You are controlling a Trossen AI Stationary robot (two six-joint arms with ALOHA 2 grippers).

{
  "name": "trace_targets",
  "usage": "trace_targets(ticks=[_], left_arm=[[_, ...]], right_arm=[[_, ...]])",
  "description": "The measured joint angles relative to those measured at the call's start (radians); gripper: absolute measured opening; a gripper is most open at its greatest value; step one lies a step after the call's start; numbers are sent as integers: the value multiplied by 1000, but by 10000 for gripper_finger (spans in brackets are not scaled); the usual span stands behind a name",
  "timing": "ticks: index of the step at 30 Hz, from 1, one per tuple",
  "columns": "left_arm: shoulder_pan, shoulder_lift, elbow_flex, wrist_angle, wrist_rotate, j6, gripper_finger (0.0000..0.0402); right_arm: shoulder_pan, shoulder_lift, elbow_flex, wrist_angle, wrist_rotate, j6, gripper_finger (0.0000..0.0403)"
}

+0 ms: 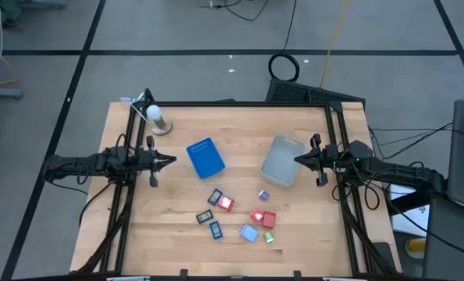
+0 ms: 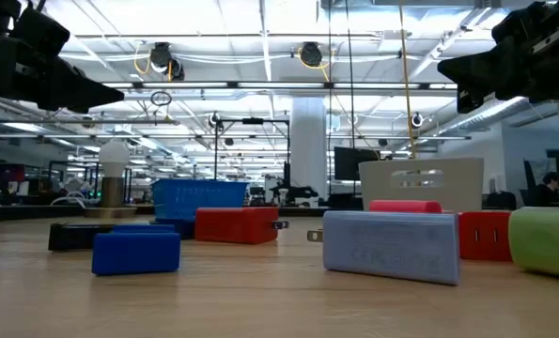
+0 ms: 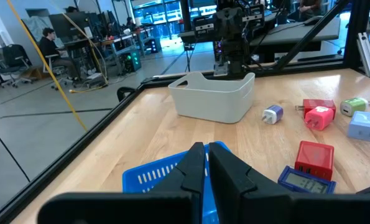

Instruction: Pick & Place Office items

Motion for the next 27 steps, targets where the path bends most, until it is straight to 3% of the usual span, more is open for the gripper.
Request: trace_targets(ticks=[27], left_arm=[[0,0,0,0,0,0,26]], right_arm=[[0,0,0,0,0,0,0]])
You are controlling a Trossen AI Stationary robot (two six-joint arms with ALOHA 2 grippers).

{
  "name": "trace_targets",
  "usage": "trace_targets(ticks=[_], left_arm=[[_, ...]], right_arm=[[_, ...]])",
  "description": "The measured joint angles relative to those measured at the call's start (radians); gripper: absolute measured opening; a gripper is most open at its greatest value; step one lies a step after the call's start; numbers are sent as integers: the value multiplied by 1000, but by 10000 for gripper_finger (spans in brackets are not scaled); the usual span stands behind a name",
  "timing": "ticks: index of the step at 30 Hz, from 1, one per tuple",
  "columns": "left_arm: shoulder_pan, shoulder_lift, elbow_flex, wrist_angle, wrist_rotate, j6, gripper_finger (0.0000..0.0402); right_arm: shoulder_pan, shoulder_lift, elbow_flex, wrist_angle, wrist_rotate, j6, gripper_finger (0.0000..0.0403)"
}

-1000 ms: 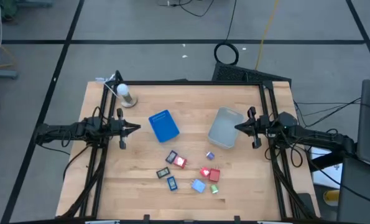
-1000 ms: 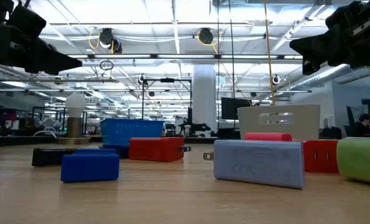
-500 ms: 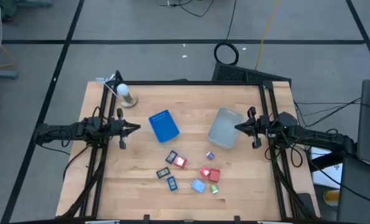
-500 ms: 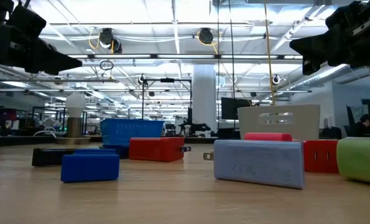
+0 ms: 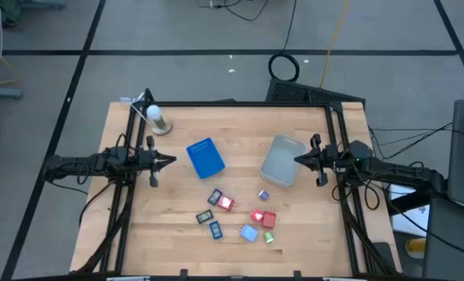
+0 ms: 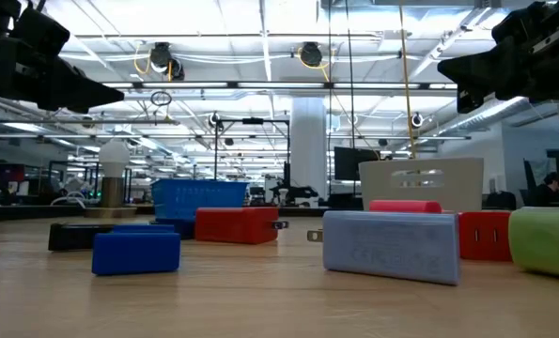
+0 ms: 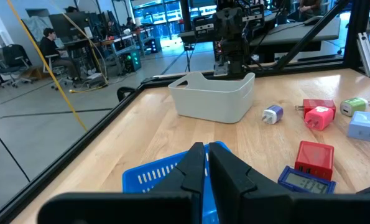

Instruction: Pick & Place Office items

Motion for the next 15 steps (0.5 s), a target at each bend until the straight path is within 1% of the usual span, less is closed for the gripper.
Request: trace_targets(ticks=[15], left_arm=[[0,0,0,5,-1,3,26]], right_arm=[[0,0,0,30,3,-6,0]])
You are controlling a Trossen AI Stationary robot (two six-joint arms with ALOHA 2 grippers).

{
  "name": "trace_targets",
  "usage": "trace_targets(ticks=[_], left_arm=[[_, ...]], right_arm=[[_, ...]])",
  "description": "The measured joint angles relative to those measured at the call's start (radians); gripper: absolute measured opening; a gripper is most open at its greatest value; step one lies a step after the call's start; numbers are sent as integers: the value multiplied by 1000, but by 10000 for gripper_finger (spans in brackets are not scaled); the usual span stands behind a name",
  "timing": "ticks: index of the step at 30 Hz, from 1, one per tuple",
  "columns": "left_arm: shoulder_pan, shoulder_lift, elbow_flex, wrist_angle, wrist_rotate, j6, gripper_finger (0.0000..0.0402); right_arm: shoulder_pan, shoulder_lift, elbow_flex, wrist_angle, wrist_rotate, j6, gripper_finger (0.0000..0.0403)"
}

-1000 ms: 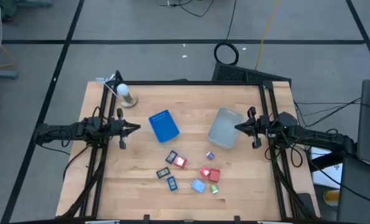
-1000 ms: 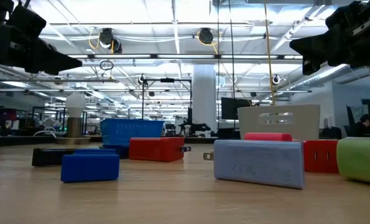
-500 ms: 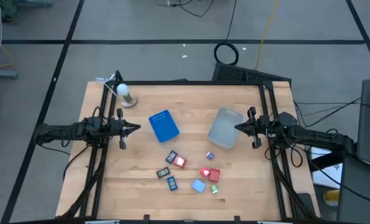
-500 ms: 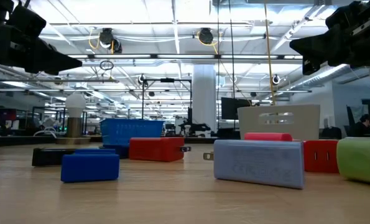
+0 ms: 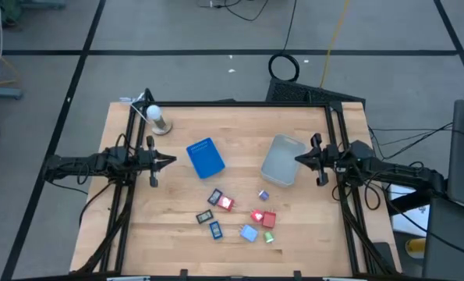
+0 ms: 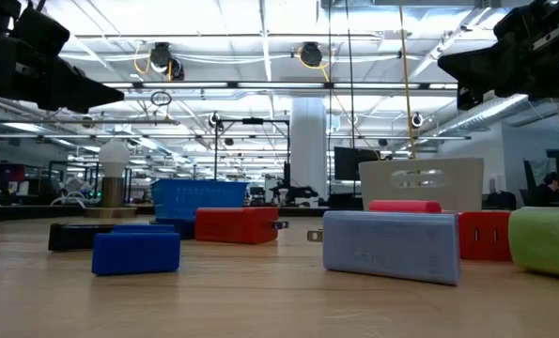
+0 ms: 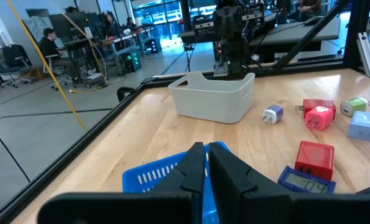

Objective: Pick & Place Office items
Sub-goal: Put the right red charger adapter into the gray bin

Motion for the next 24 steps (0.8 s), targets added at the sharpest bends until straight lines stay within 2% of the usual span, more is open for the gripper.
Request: trace_targets(ticks=[5,13,18,21,24], left_arm=[[0,0,-2,76,1,-18,26],[0,0,-1,338,64,-187,26],[0,0,-1,395,98,-276,26],[0,0,-1,408,43,-336,26],[7,1,-1,414,-58,-288,26]], right_arm=[[0,0,0,1,-1,6,0],[0,0,0,9,-2,6,0],[0,2,0,8,-2,57,0],[0,3,0,8,-2,87,0],[0,5,0,8,-2,92,0]])
